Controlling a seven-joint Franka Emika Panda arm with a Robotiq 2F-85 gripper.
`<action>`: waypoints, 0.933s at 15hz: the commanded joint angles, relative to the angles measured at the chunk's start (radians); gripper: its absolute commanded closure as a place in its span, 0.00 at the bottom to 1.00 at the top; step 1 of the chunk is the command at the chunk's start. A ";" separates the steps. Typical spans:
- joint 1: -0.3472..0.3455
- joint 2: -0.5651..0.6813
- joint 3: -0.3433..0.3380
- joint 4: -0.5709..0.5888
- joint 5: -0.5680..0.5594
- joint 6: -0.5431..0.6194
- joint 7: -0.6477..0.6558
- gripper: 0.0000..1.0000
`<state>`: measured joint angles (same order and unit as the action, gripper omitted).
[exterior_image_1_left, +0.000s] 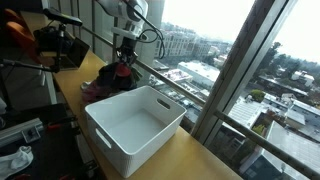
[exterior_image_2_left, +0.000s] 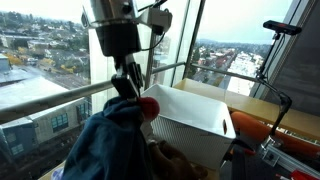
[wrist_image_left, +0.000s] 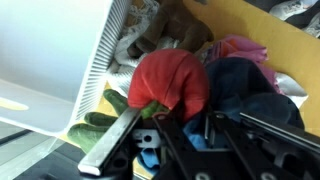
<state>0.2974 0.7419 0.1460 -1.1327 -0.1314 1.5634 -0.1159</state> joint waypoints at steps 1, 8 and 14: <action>-0.016 -0.047 -0.015 0.102 -0.013 -0.099 -0.027 0.96; -0.017 -0.104 -0.030 0.344 -0.059 -0.256 -0.030 0.96; -0.046 -0.160 -0.064 0.536 -0.123 -0.361 -0.058 0.96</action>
<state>0.2612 0.5942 0.1068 -0.6982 -0.2193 1.2592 -0.1411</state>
